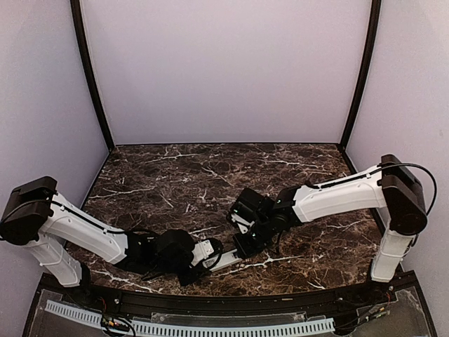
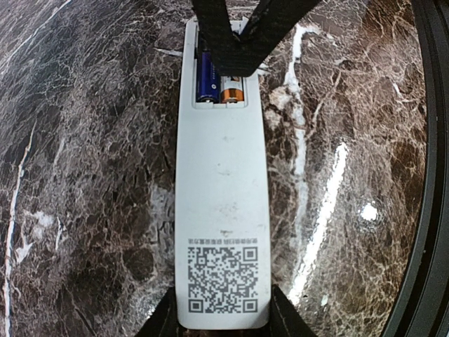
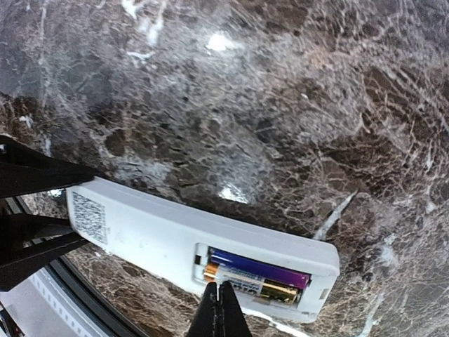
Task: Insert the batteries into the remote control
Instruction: Press the battery in the battery compartment.
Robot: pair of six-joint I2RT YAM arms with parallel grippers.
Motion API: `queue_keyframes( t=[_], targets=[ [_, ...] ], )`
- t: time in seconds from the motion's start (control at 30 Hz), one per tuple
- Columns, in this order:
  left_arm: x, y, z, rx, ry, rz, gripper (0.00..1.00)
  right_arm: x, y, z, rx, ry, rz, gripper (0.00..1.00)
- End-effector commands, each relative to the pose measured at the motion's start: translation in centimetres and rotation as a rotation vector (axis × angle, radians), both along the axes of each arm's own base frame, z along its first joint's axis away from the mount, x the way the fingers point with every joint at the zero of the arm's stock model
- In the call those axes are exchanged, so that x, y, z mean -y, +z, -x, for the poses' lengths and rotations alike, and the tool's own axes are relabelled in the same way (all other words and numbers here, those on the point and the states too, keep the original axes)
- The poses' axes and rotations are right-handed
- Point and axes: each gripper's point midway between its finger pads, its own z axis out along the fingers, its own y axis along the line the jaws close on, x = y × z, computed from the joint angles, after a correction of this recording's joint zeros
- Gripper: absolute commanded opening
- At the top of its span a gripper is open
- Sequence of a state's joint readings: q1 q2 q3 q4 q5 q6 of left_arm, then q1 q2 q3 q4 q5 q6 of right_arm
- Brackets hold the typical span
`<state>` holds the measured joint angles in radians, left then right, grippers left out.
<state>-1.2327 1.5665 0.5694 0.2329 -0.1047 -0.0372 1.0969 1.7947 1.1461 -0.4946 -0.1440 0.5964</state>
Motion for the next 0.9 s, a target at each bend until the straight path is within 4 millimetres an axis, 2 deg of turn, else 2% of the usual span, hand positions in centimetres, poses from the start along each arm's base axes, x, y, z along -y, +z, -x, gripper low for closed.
queue_keyframes(
  t=[0.0,0.17,0.33,0.4,0.5,0.57,0.6,0.63,0.7,0.77,0.87],
  targets=[
    [-0.8,-1.2,0.2,-0.014,-0.005,-0.057,0.24,1.5,-3.5,0.5,-0.062,-0.026,0.062,0.00],
    [-0.8,-1.2,0.2,-0.013,-0.007,-0.060,0.24,2.8,-4.9,0.5,-0.076,-0.047,0.114,0.00],
    [-0.8,-1.2,0.2,-0.013,-0.010,-0.062,0.24,2.8,-4.3,0.4,-0.068,-0.041,0.120,0.00],
    [-0.8,-1.2,0.2,-0.013,-0.010,-0.062,0.24,2.1,-3.0,0.2,-0.060,-0.025,0.090,0.00],
    [-0.7,-1.1,0.2,-0.012,-0.012,-0.064,0.25,0.2,0.5,-0.5,-0.016,0.013,0.003,0.00],
    [-0.7,-1.1,0.2,-0.011,-0.013,-0.066,0.29,-0.3,3.0,-1.4,0.036,0.016,-0.035,0.00],
    [-0.6,-1.0,0.2,-0.011,-0.013,-0.066,0.31,0.0,4.0,-2.0,0.059,0.006,-0.037,0.01],
    [-0.6,-0.9,0.2,-0.012,-0.013,-0.067,0.34,0.2,5.0,-2.8,0.085,-0.006,-0.044,0.06],
    [-0.5,-0.8,0.2,-0.015,-0.013,-0.068,0.39,1.8,6.0,-4.2,0.132,-0.048,-0.005,0.17],
    [-0.5,-0.7,0.2,-0.018,-0.014,-0.068,0.47,4.3,5.7,-5.8,0.162,-0.102,0.082,0.26],
    [-0.3,-0.1,0.3,-0.020,-0.017,-0.051,0.63,7.4,4.0,-6.9,0.163,-0.135,0.231,0.32]
  ],
)
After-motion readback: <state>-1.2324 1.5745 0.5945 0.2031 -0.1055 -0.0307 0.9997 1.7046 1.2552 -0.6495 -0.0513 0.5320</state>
